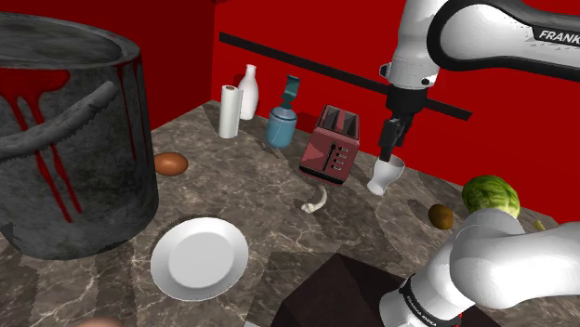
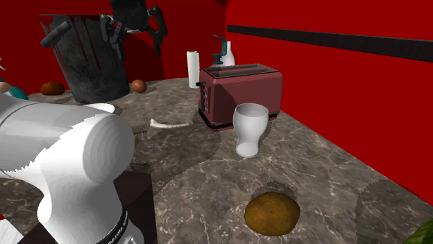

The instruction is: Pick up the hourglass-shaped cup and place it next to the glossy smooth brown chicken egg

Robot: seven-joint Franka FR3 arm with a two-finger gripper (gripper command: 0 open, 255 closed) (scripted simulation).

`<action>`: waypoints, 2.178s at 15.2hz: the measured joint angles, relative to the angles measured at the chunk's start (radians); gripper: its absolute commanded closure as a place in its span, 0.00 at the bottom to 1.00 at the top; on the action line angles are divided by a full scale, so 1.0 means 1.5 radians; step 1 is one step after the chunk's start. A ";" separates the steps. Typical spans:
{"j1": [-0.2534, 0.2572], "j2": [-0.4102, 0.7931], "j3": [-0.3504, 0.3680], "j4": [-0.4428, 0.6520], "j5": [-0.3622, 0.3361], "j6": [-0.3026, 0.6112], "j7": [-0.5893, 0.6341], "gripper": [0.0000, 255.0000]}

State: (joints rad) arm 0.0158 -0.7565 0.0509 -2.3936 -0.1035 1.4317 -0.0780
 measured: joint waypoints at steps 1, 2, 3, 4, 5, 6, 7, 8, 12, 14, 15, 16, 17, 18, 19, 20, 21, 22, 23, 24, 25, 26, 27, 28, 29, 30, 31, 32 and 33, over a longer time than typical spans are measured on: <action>0.000 0.000 0.000 0.000 0.000 0.000 0.000 0.00; -0.001 -0.004 -0.008 -0.005 -0.004 0.005 -0.010 0.00; -0.004 -0.011 -0.024 -0.021 -0.014 0.020 -0.027 0.00; -0.007 -0.016 -0.040 -0.033 -0.024 0.035 -0.047 0.00; -0.010 -0.025 -0.056 -0.048 -0.033 0.049 -0.065 0.00; -0.014 -0.031 -0.076 -0.057 -0.045 0.061 -0.089 0.00; -0.018 -0.034 -0.096 -0.069 -0.057 0.077 -0.112 0.00; -0.022 -0.036 -0.116 -0.083 -0.068 0.097 -0.133 0.00; -0.038 -0.033 -0.199 -0.110 -0.111 0.163 -0.222 0.00; -0.044 -0.023 -0.241 -0.120 -0.130 0.199 -0.265 0.00; -0.046 -0.013 -0.263 -0.122 -0.138 0.218 -0.288 0.00; -0.050 -0.007 -0.288 -0.125 -0.148 0.236 -0.313 0.00; -0.049 0.005 -0.307 -0.130 -0.153 0.259 -0.332 0.00; -0.049 0.020 -0.332 -0.125 -0.159 0.278 -0.356 0.00; -0.049 0.031 -0.356 -0.123 -0.165 0.295 -0.381 0.00; -0.045 0.049 -0.379 -0.119 -0.166 0.316 -0.404 0.00; -0.038 0.070 -0.400 -0.113 -0.164 0.337 -0.424 0.00; -0.034 0.088 -0.426 -0.111 -0.166 0.360 -0.450 0.00; -0.026 0.112 -0.450 -0.100 -0.162 0.380 -0.474 0.00; -0.025 0.120 -0.463 -0.103 -0.164 0.394 -0.486 0.00; -0.024 0.127 -0.471 -0.106 -0.164 0.405 -0.493 0.00; -0.022 0.135 -0.478 -0.109 -0.165 0.417 -0.497 0.00; -0.022 0.139 -0.482 -0.116 -0.165 0.428 -0.498 0.00; -0.021 0.143 -0.485 -0.123 -0.167 0.439 -0.498 0.00; -0.021 0.147 -0.489 -0.128 -0.168 0.449 -0.499 0.00; -0.020 0.153 -0.494 -0.132 -0.168 0.459 -0.501 0.00; -0.019 0.157 -0.497 -0.137 -0.169 0.468 -0.501 0.00; -0.019 0.159 -0.498 -0.139 -0.169 0.472 -0.501 0.00; -0.018 0.161 -0.499 -0.141 -0.169 0.475 -0.501 0.00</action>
State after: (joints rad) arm -0.0115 -0.5153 -0.6976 -2.6046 -0.3575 2.1445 -0.8293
